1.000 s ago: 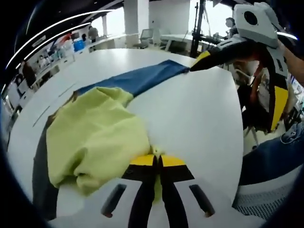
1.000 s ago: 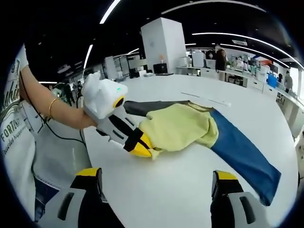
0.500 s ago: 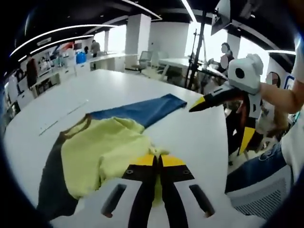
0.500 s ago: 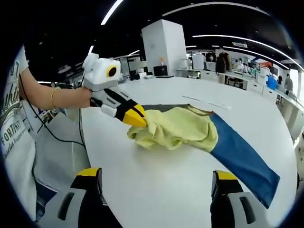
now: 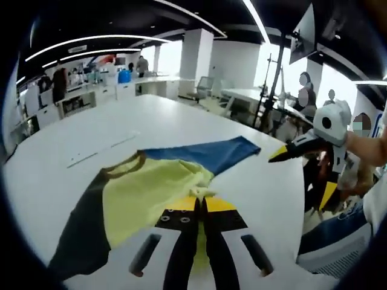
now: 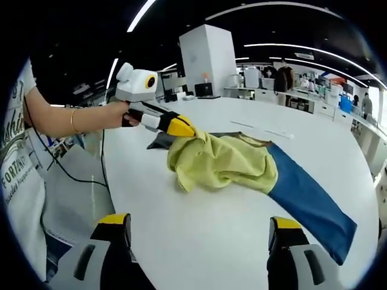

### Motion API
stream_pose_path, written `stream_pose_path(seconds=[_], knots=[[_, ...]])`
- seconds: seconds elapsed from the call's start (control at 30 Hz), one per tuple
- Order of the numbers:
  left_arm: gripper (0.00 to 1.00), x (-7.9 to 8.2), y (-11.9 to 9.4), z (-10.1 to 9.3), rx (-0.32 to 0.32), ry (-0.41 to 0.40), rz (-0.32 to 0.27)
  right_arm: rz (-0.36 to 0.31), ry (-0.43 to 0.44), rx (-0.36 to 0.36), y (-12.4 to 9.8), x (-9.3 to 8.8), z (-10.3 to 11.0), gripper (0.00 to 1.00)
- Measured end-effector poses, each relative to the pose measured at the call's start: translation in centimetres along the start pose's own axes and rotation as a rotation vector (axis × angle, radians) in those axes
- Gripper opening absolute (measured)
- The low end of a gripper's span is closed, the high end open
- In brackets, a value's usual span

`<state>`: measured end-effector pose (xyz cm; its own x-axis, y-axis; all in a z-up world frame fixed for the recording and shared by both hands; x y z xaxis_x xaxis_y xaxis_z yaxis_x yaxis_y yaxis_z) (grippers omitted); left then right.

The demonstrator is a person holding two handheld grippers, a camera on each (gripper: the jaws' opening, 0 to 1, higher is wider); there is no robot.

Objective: Fold the garment on the visible template until the final outline fits inside the template.

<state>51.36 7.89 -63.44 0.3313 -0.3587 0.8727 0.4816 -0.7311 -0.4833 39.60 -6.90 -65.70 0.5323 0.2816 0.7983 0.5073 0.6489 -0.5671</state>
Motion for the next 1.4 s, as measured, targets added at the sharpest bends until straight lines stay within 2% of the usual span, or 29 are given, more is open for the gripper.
stream_pose_path(seconds=[0.23, 0.9, 1.0, 1.27, 1.4], knots=[[0.00, -0.9, 0.7, 2.4, 0.046, -0.072, 0.004, 0.003, 0.015, -0.003, 0.2, 0.0, 0.0, 0.90], [0.01, -4.2, 2.5, 4.9, 0.097, -0.105, 0.090, 0.016, 0.048, -0.011, 1.0, 0.0, 0.1, 0.85], [0.05, -4.0, 2.1, 5.0, 0.103, -0.140, 0.058, 0.022, 0.060, -0.015, 1.2, -0.1, 0.2, 0.83], [0.18, -2.5, -0.5, 4.8, 0.112, -0.119, -0.003, 0.031, 0.079, -0.001, 2.0, 0.1, 0.8, 0.77], [0.22, -2.6, -1.8, 4.8, 0.126, -0.114, -0.008, 0.031, 0.085, 0.000, 2.5, 0.4, 1.0, 0.74]])
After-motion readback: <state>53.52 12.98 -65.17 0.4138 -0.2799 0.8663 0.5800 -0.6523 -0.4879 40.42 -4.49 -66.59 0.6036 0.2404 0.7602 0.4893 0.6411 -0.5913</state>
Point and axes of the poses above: the point that each gripper's makers call its tool centre point, and the gripper's own axes: y roughly forward along the fingers, z roughly to its left, x roughly out of its top, the point moved 2 cm from there along -y, roughly backward along the fingers, and after that the axes turned 4 degrees about y, right-handed, at the moved point
